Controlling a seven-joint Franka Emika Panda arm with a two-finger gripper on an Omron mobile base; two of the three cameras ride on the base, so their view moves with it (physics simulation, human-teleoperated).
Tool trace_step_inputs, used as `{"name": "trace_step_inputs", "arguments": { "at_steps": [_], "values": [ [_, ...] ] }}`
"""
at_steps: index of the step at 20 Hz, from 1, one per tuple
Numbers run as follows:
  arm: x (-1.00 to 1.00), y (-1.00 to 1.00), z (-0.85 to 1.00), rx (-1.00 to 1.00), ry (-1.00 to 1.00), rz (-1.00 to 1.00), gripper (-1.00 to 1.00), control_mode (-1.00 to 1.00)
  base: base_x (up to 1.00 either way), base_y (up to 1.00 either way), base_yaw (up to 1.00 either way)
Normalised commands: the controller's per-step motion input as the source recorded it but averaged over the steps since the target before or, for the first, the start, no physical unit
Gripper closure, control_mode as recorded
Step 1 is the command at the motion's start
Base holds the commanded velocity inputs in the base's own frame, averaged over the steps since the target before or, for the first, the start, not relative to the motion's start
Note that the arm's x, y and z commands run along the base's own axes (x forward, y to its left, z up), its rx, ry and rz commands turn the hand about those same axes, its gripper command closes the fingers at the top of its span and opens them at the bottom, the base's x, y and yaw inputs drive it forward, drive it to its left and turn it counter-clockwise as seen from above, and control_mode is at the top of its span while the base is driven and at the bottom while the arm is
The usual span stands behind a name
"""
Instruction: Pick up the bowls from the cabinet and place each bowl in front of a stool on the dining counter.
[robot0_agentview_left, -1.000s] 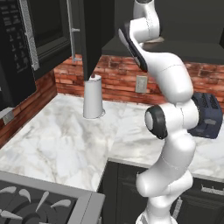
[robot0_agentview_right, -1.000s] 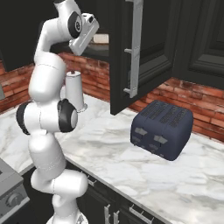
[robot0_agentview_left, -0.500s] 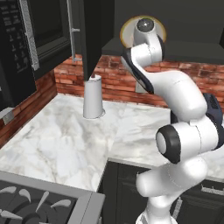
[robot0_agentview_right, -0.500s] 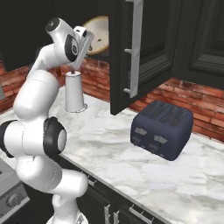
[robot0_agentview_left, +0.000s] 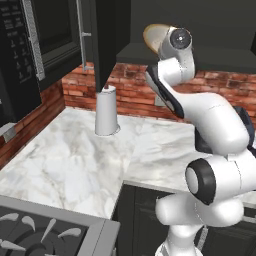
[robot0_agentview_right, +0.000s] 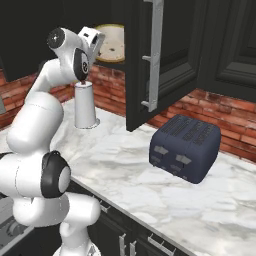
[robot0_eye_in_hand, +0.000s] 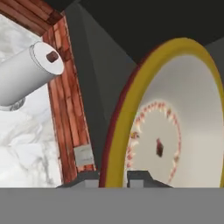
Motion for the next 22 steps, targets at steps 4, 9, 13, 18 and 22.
{"name": "trace_step_inputs", "arguments": {
  "at_steps": [4,9,13,18,22],
  "values": [
    [-0.02,0.00,0.00,0.03,-0.29,-0.02,1.00,-1.00,0.00,0.00,0.00],
    [-0.05,0.00,0.00,0.02,-0.25,0.00,1.00,-1.00,0.00,0.00,0.00],
    [-0.26,0.02,0.20,0.00,-0.13,0.00,1.00,-1.00,0.00,0.00,0.00],
    [-0.55,0.09,0.49,-0.01,-0.05,-0.03,1.00,-1.00,0.00,0.00,0.00],
    [-0.74,0.18,0.37,-0.11,0.03,-0.04,1.00,-1.00,0.00,0.00,0.00]
  ]
}}
